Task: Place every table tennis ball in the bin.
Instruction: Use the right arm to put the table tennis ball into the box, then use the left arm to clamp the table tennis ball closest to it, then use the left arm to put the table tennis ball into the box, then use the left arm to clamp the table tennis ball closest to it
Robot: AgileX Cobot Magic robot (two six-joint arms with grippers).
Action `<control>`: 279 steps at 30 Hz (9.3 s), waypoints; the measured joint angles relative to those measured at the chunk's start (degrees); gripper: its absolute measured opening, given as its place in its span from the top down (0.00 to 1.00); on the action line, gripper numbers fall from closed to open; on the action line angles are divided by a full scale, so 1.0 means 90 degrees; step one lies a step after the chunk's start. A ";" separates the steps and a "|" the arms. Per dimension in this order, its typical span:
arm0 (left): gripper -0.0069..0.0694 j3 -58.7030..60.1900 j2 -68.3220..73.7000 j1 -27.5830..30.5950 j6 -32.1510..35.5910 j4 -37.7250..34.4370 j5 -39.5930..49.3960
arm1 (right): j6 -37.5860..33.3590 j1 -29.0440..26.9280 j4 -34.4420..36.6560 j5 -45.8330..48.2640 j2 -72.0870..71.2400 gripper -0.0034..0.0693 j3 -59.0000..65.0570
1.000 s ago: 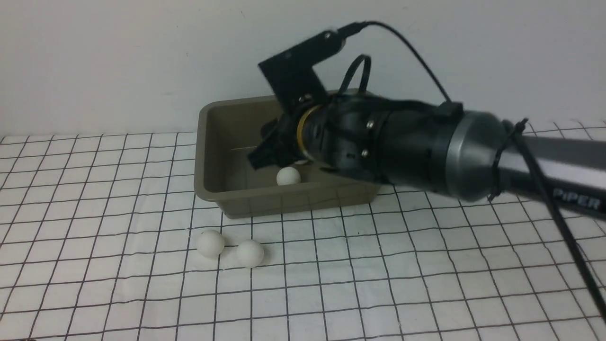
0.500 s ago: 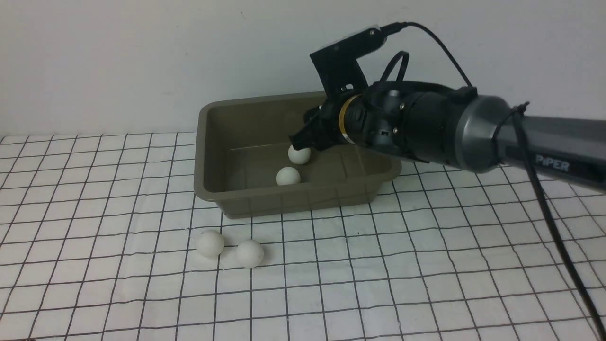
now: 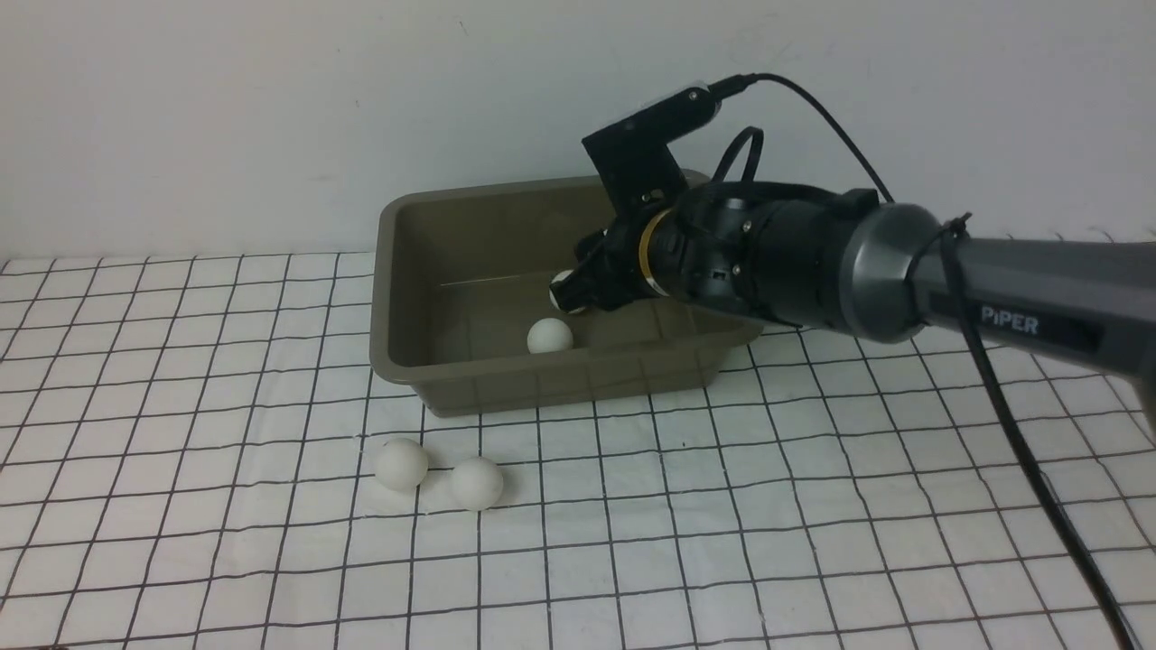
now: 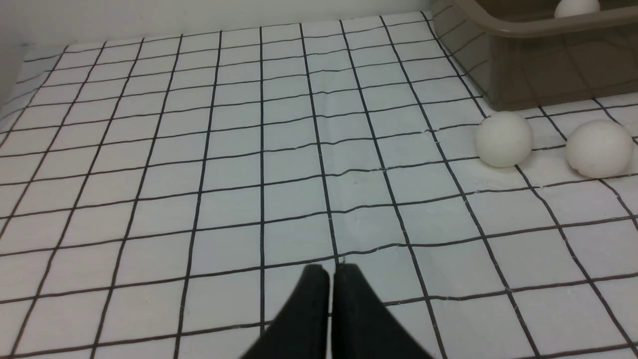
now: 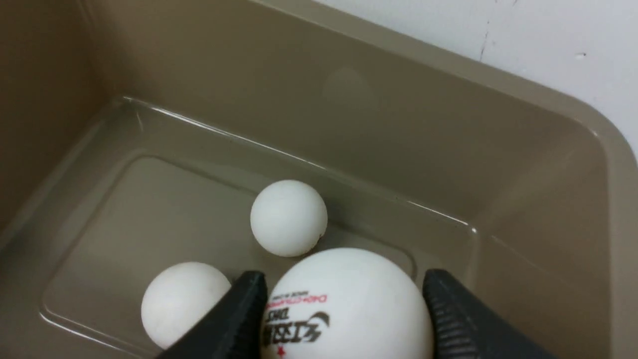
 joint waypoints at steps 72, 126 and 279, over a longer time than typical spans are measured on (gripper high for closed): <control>0.91 0.0000 0.0000 0.0000 0.0054 0.0051 -0.0002 | -0.2501 0.0051 0.1783 0.3514 -1.3310 0.97 0.7370; 0.88 -0.4569 0.6322 -0.0005 0.3853 -0.4048 0.2206 | -0.3507 0.0051 0.2338 0.1563 -1.3315 0.98 0.7835; 0.20 -1.0183 1.0510 -0.2922 -0.1675 0.2073 0.4268 | -0.2317 0.0051 0.2360 0.1505 -1.3315 0.98 0.7842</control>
